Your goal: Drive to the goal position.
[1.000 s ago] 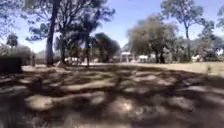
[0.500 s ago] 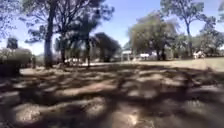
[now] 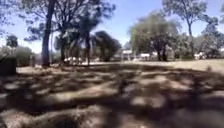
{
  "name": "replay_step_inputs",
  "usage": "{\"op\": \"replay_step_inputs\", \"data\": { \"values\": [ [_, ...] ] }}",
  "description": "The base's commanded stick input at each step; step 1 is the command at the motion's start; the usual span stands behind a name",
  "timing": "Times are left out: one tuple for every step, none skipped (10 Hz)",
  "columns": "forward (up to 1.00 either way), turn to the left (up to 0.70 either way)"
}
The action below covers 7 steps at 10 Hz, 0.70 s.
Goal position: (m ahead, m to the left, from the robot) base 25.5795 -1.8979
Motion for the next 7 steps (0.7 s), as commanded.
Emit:
{"op": "replay_step_inputs", "data": {
  "values": [
    [0.7, 0.0],
    [0.7, 0.0],
    [0.7, 0.0],
    [0.7, 0.0],
    [0.7, 0.0],
    [0.7, 0.0],
    [0.7, 0.0]
  ]
}}
